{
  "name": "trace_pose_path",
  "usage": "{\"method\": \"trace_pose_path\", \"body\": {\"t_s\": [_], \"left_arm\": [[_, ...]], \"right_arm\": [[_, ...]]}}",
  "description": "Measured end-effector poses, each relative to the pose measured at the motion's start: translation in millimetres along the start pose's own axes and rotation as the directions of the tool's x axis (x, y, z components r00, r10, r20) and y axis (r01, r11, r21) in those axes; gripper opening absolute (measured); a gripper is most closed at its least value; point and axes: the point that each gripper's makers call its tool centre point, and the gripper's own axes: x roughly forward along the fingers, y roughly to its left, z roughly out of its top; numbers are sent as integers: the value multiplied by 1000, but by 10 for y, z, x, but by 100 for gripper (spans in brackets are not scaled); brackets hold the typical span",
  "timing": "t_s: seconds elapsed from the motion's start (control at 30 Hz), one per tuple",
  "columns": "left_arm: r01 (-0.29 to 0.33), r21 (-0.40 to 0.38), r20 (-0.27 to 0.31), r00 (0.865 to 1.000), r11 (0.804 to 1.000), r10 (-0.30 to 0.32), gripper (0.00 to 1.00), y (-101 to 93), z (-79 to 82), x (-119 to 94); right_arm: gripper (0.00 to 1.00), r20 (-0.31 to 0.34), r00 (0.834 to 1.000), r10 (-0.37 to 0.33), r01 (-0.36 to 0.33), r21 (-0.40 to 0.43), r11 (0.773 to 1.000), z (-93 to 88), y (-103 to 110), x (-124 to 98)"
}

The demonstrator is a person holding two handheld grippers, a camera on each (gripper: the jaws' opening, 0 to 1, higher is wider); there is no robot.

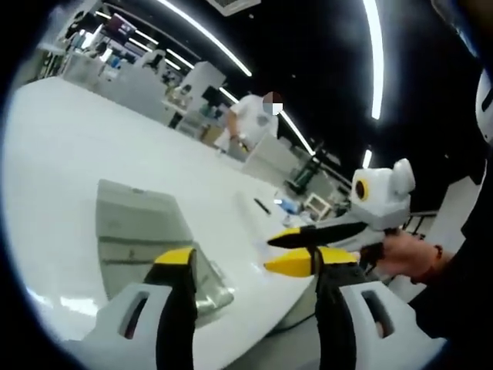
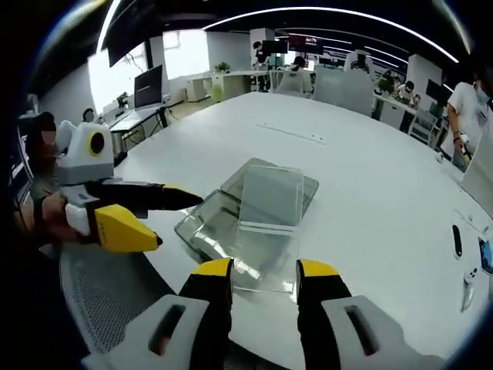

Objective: Insert the divider into the dual guide fixture by aligning both edges with the guide slots and pushing it downward to the bottom, including one-sided entry, uneven engagement, binding, and posture correction.

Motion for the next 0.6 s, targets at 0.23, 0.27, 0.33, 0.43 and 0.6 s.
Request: {"method": "trace_pose_path", "body": {"t_s": [0.23, 0.27, 0.33, 0.43, 0.6], "left_arm": [[-3, -23, -4, 1000, 1000, 3, 54, -6, -16, 14], [-3, -25, -4, 1000, 1000, 2, 54, -9, -16, 15], [-3, -31, -6, 1000, 1000, 2, 53, -10, -21, 17], [-2, -50, -14, 1000, 999, 1, 53, -10, -40, 21], [3, -67, -11, 1000, 998, -4, 51, -29, -39, 29]], "right_arm": [[28, 1, 1000, -3, 3, -17, 1000, 13, 17, -7], [28, 3, 1000, -3, 3, -17, 1000, 18, 19, -9], [28, 5, 1000, -1, 1, -17, 1000, 22, 27, -10], [28, 6, 1000, 1, 0, -22, 1000, 20, 56, -7], [28, 12, 1000, 7, -7, -26, 1000, 35, 109, -8]]}}
